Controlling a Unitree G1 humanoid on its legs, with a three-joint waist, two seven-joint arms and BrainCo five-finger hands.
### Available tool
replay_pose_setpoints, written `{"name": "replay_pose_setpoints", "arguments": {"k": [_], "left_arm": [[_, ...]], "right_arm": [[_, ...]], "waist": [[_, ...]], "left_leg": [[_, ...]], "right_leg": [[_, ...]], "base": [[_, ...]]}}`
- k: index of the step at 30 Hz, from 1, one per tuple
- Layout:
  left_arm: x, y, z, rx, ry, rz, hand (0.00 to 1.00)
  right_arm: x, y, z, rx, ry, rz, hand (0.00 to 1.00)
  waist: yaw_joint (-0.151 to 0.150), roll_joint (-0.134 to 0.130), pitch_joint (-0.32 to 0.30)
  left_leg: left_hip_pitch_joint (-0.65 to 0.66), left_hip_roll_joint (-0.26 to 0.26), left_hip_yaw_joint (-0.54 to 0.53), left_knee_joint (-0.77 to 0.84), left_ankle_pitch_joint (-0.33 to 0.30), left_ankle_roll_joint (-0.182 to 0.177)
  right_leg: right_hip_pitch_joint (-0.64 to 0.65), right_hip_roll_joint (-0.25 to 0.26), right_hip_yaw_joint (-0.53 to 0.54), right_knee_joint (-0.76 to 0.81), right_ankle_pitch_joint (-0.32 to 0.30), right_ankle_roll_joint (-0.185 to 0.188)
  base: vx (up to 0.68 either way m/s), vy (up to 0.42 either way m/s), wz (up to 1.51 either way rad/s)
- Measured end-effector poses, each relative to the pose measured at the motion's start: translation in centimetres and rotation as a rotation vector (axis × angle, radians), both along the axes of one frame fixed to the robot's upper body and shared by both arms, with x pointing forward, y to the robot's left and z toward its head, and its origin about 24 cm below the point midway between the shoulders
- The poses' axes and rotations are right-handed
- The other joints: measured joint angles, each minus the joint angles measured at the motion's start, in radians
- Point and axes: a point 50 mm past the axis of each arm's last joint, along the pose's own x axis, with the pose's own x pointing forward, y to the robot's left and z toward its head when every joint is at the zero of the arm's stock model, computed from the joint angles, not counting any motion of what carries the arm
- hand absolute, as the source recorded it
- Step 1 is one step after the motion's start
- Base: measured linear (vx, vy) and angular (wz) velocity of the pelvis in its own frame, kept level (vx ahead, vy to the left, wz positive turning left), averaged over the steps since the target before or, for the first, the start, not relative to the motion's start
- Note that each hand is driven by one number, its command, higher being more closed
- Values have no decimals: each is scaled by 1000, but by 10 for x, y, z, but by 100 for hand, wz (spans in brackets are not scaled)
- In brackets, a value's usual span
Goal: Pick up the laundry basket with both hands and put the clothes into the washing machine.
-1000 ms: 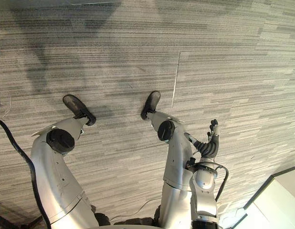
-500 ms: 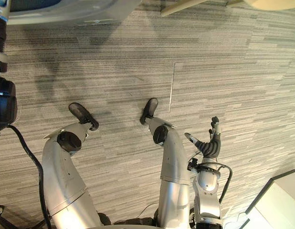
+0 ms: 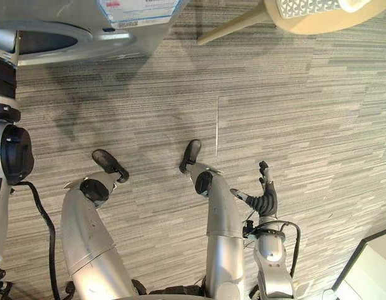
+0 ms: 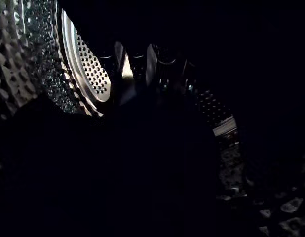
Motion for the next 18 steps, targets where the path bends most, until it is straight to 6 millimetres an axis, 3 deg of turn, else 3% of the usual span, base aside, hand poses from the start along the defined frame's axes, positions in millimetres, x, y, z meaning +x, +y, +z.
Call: {"name": "replay_pose_setpoints", "arguments": {"k": [6, 8, 14, 18], "left_arm": [[-5, 46, -23, 149, 99, 303, 0], [-8, 53, -23, 191, 128, 352, 0], [-12, 53, -18, 390, 142, 443, 0], [-15, 56, -17, 373, 116, 469, 0]], "right_arm": [[0, 7, 4, -14, -30, 30, 0], [0, 8, 4, -13, -31, 33, 0], [0, 7, 5, -19, -44, 36, 0], [0, 7, 6, -16, -52, 31, 0]], "waist": [[2, 5, -5], [4, 5, -6], [7, 5, -6], [4, 4, -7]], "left_leg": [[-19, 15, -15, 28, 0, 0], [-36, 18, -23, 44, 0, 0], [-104, 32, -50, 107, 0, 0], [-154, 31, -77, 138, 0, 0]], "right_leg": [[-16, 2, -2, 35, -1, -1], [-32, 2, -2, 50, -5, -9], [-88, -2, 3, 116, -7, -12], [-131, -14, -2, 164, -18, -29]], "base": [[13, -12, -6], [0, 0, 0], [-1, -3, -8], [-3, -13, 0]]}}
